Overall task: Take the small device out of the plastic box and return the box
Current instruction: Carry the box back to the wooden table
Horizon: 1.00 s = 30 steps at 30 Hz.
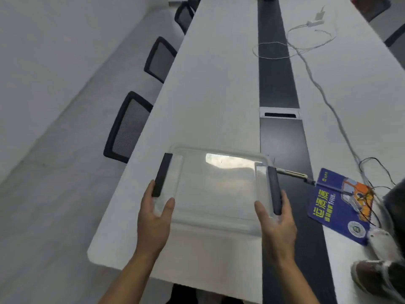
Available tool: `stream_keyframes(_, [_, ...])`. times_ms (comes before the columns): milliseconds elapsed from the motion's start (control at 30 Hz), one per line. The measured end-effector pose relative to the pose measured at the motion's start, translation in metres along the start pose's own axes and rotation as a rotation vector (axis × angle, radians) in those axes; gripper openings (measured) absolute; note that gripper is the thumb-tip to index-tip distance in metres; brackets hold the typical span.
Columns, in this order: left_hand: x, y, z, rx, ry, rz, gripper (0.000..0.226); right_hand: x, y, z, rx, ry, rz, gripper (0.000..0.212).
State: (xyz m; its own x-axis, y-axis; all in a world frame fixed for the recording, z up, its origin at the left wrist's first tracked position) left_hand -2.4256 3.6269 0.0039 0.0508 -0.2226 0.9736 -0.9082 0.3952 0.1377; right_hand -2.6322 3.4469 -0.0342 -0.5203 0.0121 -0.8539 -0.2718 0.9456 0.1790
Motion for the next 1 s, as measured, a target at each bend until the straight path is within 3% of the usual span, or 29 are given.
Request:
stream_keyframes(267, [-0.004,0.009,-0.163,0.287,0.137,0.065,0.066,-0.1,0.065,0.106,-0.21,0.001,-0.273,0.096])
stream_keyframes(633, [-0.061,-0.006,-0.491,0.593,0.215,0.063,0.07,-0.236,0.26,0.359,-0.42,0.019,-0.455,0.098])
stream_keyframes(800, [-0.07,-0.045,-0.562,0.615,0.232,0.068,0.064,-0.273,0.288,0.433,-0.43,0.027,-0.451,0.096])
stream_keyframes(1000, [-0.077,-0.136,-0.599,0.555,0.222,0.049,0.064,-0.31,0.26,0.507,-0.389,-0.003,-0.422,0.096])
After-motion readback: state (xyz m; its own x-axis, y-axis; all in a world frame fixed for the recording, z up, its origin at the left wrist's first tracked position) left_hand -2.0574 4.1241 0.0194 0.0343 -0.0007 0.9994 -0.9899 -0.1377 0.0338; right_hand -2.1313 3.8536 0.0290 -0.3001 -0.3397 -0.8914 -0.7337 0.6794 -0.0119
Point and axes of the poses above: each hand's wrist, its own y-axis away from the middle knuckle, its own z-axis out of the palm, x = y × z, the point moved 3 cm from there along -y, towards the middle knuckle, and after that the axes turned 14 degrees about y, right-handed, at the moved point
